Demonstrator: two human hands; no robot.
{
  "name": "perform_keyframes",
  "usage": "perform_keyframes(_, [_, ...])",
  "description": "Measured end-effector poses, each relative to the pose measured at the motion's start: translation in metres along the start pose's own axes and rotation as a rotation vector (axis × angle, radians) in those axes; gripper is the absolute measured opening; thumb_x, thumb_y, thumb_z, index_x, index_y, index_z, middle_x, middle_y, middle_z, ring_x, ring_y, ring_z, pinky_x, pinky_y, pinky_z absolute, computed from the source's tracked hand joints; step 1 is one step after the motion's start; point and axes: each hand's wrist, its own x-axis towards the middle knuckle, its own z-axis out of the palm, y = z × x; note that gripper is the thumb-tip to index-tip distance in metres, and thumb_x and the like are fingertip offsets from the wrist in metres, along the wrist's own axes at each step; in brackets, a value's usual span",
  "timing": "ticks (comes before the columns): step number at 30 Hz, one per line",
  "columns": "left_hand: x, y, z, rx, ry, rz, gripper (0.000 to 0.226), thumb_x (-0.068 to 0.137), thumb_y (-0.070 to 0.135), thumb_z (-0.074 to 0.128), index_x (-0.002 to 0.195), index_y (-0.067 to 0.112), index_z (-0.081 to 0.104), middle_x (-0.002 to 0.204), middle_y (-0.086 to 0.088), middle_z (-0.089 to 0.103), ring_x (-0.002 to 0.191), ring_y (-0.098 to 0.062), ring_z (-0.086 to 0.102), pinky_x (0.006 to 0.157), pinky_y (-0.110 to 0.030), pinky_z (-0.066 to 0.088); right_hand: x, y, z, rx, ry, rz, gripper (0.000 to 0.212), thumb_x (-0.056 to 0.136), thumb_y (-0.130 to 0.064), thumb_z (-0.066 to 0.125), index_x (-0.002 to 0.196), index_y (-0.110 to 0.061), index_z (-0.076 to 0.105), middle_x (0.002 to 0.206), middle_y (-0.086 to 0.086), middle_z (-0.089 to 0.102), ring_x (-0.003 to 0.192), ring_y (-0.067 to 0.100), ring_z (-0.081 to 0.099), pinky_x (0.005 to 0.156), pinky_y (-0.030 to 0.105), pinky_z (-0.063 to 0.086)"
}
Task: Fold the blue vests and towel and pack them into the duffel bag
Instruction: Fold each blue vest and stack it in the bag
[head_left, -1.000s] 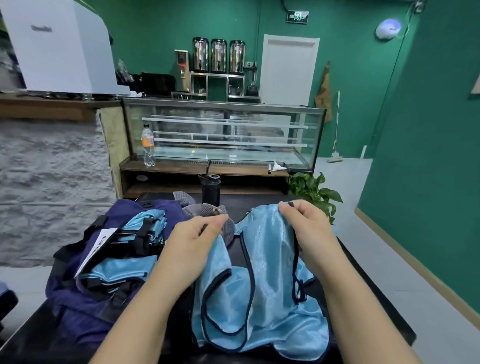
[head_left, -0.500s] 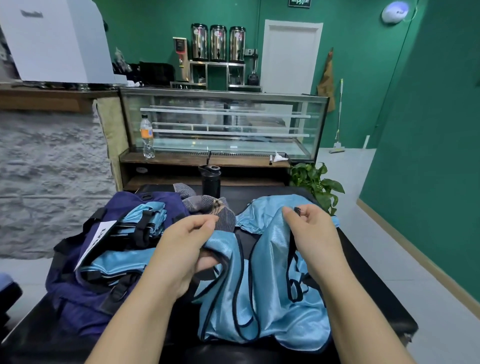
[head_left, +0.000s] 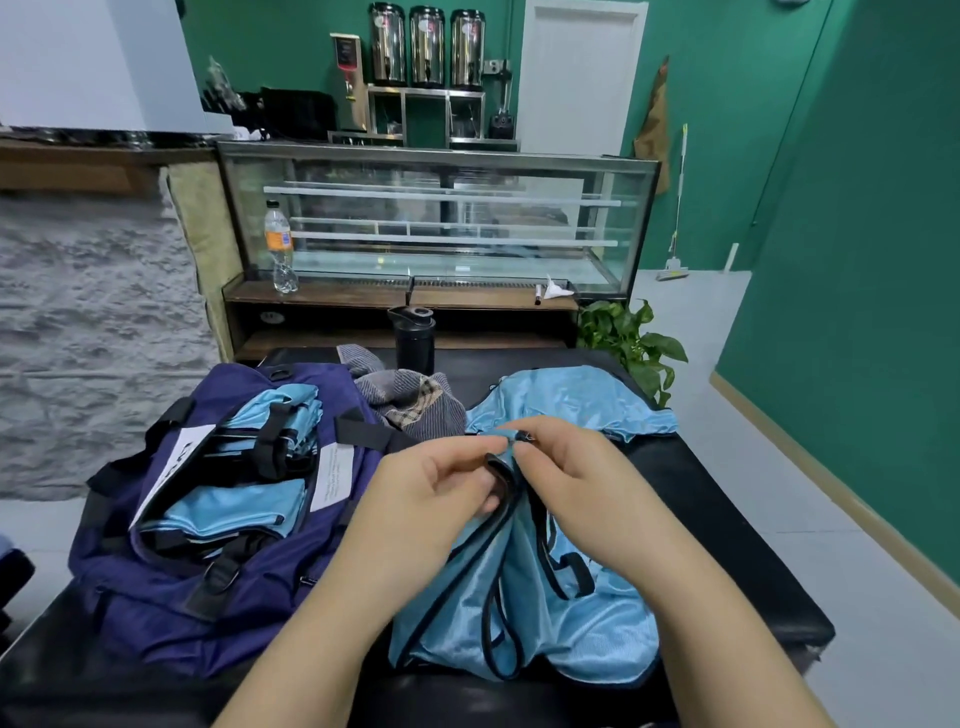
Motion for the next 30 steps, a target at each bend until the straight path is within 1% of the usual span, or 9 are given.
perform_keyframes(3, [0.004, -0.006, -0.001, 0.387, 0.039, 0.210, 0.026, 0.087, 0.013, 0.065, 0.090, 0.038, 0.073, 0.089, 0.015, 0.073, 0.083, 0.000, 0.066, 0.081, -0.022, 0.050, -0.001, 0.001, 0.002, -0.093, -0.059, -0.025, 0.027, 0.100, -0.015, 0.040, 0.105, -0.021, 0.066, 0.099, -0.007, 0.068, 0.096, 0.007, 0.060, 0.091, 0.030, 0.045])
perform_keyframes(6, [0.006, -0.007, -0.002, 0.624, 0.107, 0.349, 0.014, 0.084, 0.014, 0.069, 0.087, 0.027, 0.074, 0.079, 0.014, 0.068, 0.074, 0.000, 0.061, 0.070, -0.015, 0.046, 0.000, 0.001, 0.002, -0.092, -0.096, -0.012, 0.028, 0.101, -0.014, 0.038, 0.109, -0.018, 0.065, 0.104, -0.004, 0.068, 0.100, 0.009, 0.059, 0.095, 0.033, 0.044])
perform_keyframes(9, [0.009, -0.009, -0.002, 0.713, 0.144, 0.434, 0.007, 0.081, 0.021, 0.068, 0.078, 0.028, 0.068, 0.070, 0.013, 0.058, 0.068, -0.004, 0.056, 0.062, -0.014, 0.041, -0.001, 0.003, 0.003, 0.003, -0.109, 0.009, 0.028, 0.100, -0.016, 0.042, 0.108, -0.023, 0.068, 0.102, -0.004, 0.069, 0.098, 0.007, 0.060, 0.094, 0.029, 0.045])
perform_keyframes(12, [0.011, -0.012, -0.002, 0.730, 0.163, 0.439, 0.005, 0.076, 0.033, 0.058, 0.073, 0.037, 0.056, 0.072, 0.015, 0.050, 0.069, -0.001, 0.051, 0.062, -0.011, 0.036, 0.000, 0.005, 0.004, 0.067, -0.099, 0.003, 0.019, 0.097, -0.023, 0.052, 0.103, -0.023, 0.070, 0.082, 0.007, 0.068, 0.076, 0.020, 0.059, 0.076, 0.037, 0.046])
perform_keyframes(16, [0.015, -0.021, -0.007, 0.712, 0.111, 0.365, 0.016, 0.080, 0.048, 0.059, 0.072, 0.036, 0.052, 0.084, 0.018, 0.048, 0.084, 0.000, 0.048, 0.070, -0.011, 0.033, 0.002, 0.014, 0.002, 0.174, -0.076, 0.046, 0.026, 0.099, -0.013, 0.047, 0.104, -0.018, 0.072, 0.100, -0.003, 0.073, 0.097, 0.009, 0.066, 0.096, 0.034, 0.048])
perform_keyframes(21, [0.025, -0.043, -0.026, 0.694, -0.146, 0.214, 0.033, 0.065, 0.072, 0.044, 0.084, 0.045, 0.052, 0.116, 0.037, 0.036, 0.118, 0.010, 0.031, 0.091, 0.000, 0.020, 0.002, 0.027, -0.007, 0.373, -0.085, 0.106, 0.028, 0.101, -0.012, 0.043, 0.106, -0.011, 0.071, 0.101, 0.008, 0.073, 0.100, 0.026, 0.068, 0.097, 0.045, 0.050])
perform_keyframes(25, [0.029, -0.055, -0.025, 0.644, -0.252, 0.204, 0.023, 0.069, 0.068, 0.045, 0.090, 0.057, 0.048, 0.127, 0.038, 0.032, 0.127, 0.005, 0.030, 0.098, -0.002, 0.018, 0.003, 0.031, -0.013, 0.456, -0.122, 0.127, 0.028, 0.101, -0.012, 0.043, 0.105, -0.009, 0.071, 0.099, 0.012, 0.073, 0.090, 0.023, 0.070, 0.078, 0.027, 0.054])
perform_keyframes(27, [0.030, -0.055, -0.023, 0.606, -0.279, 0.213, 0.023, 0.073, 0.064, 0.046, 0.088, 0.048, 0.052, 0.127, 0.038, 0.036, 0.128, 0.004, 0.033, 0.100, -0.008, 0.023, 0.003, 0.033, -0.014, 0.447, -0.130, 0.119, 0.028, 0.100, -0.012, 0.043, 0.104, -0.008, 0.071, 0.090, 0.009, 0.074, 0.077, 0.012, 0.069, 0.066, 0.016, 0.050])
perform_keyframes(30, [0.029, -0.052, -0.022, 0.429, -0.259, 0.247, 0.021, 0.081, 0.053, 0.051, 0.080, 0.033, 0.058, 0.127, 0.028, 0.048, 0.124, -0.002, 0.046, 0.100, -0.018, 0.035, 0.003, 0.034, -0.018, 0.464, -0.097, 0.135, 0.028, 0.100, -0.007, 0.041, 0.100, -0.003, 0.069, 0.062, -0.008, 0.068, 0.048, -0.003, 0.057, 0.047, 0.006, 0.039])
